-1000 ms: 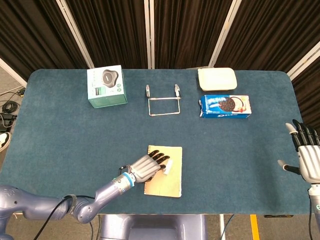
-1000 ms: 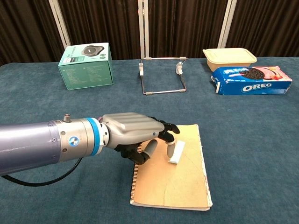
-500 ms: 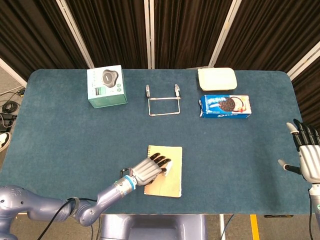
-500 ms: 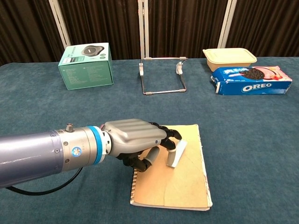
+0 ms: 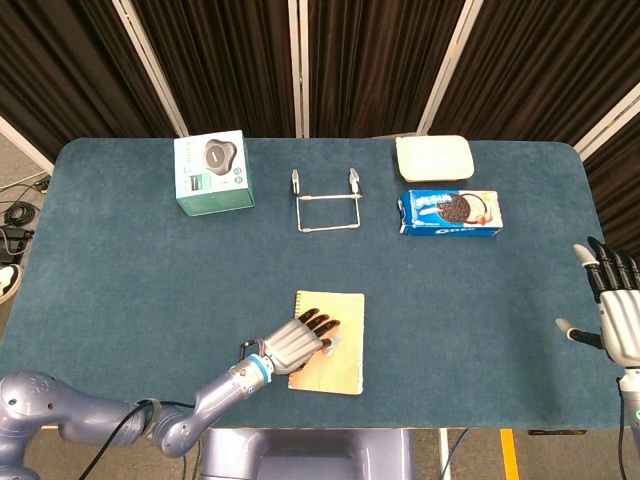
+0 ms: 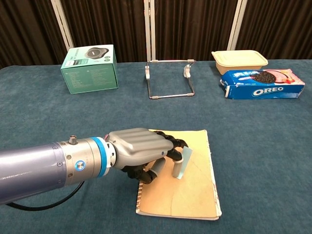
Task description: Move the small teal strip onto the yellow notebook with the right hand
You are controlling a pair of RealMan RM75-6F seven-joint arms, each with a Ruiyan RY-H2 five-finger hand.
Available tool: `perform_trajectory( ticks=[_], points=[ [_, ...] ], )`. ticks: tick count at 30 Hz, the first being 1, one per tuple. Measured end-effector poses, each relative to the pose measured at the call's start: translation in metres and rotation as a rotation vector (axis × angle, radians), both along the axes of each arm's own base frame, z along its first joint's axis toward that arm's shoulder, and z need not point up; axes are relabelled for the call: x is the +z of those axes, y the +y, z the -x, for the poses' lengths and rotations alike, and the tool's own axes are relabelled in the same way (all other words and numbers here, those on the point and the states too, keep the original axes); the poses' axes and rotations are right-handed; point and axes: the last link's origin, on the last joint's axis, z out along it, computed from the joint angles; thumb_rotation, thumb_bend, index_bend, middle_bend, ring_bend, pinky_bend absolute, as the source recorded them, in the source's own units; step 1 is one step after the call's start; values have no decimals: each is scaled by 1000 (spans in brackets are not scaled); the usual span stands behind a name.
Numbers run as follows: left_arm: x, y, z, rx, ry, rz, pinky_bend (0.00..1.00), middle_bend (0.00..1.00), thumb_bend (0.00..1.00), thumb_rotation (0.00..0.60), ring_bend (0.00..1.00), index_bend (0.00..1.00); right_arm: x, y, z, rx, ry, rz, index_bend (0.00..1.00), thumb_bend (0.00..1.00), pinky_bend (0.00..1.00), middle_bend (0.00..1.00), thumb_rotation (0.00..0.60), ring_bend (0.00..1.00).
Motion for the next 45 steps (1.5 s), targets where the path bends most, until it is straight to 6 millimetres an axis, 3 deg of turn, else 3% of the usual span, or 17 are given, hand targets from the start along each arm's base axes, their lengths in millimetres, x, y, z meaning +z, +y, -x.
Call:
perform_trajectory(
  ticks=[8, 17, 27, 37, 45],
  points=[
    [7, 0, -3, -5, -17, -15, 0, 0, 1000, 600, 0, 343, 2, 1, -2, 10, -7, 7, 0, 0, 0, 0, 600, 0],
    [-4, -4, 5, 1, 22, 1, 0, 0, 1000, 600, 0, 342, 3, 2, -3, 13, -11, 10, 0, 0, 0, 0, 600, 0],
    [-1, -5, -4, -12, -21, -8, 0, 0, 1000, 600, 0, 332, 4, 2, -3, 13, -17, 11, 0, 0, 0, 0, 600, 0],
    [-13, -8, 2, 8, 6, 20, 0, 0, 1000, 600, 0, 330, 5, 1, -2, 12, -20, 13, 0, 0, 0, 0, 600, 0],
    [-5, -3, -6, 7, -39, -4, 0, 0, 1000, 600, 0, 330, 5, 1, -2, 12, -22, 13, 0, 0, 0, 0, 600, 0]
  ],
)
